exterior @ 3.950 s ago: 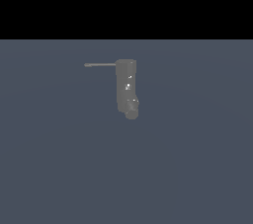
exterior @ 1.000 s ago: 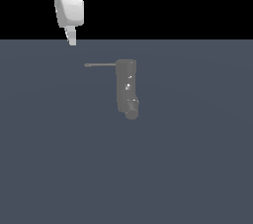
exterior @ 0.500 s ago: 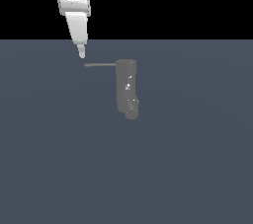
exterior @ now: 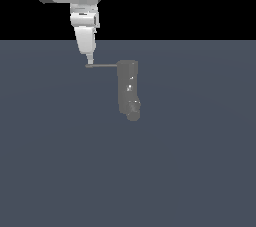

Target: Turn on the faucet by rotating a designated handle.

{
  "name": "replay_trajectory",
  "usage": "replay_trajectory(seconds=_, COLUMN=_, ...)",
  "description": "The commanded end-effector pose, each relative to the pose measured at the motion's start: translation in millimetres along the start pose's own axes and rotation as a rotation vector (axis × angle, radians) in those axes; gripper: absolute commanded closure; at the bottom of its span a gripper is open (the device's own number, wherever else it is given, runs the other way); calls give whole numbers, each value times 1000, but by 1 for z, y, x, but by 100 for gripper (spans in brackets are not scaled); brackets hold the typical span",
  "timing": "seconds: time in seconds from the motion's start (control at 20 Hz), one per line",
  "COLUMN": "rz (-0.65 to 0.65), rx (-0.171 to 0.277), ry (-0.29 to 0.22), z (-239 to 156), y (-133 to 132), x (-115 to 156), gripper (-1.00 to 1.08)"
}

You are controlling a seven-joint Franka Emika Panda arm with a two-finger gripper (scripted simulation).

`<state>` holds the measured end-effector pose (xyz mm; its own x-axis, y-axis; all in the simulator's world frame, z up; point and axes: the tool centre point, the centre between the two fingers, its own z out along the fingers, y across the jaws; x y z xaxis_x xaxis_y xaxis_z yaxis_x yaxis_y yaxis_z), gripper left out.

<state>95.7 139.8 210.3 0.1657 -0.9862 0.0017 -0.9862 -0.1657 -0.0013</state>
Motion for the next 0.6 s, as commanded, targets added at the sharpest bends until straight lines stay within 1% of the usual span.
replay_trajectory(seconds=0.0, rz=26, rx=-2, ry=0, z=5, y=-7, x=4, gripper=108)
replay_trajectory(seconds=0.25, rz=50, rx=-2, ry=0, z=10, y=-13, x=8, gripper=108)
replay_trajectory(seconds=0.55, rz=46, rx=-1, ry=-2, z=9, y=-12, x=8, gripper=108)
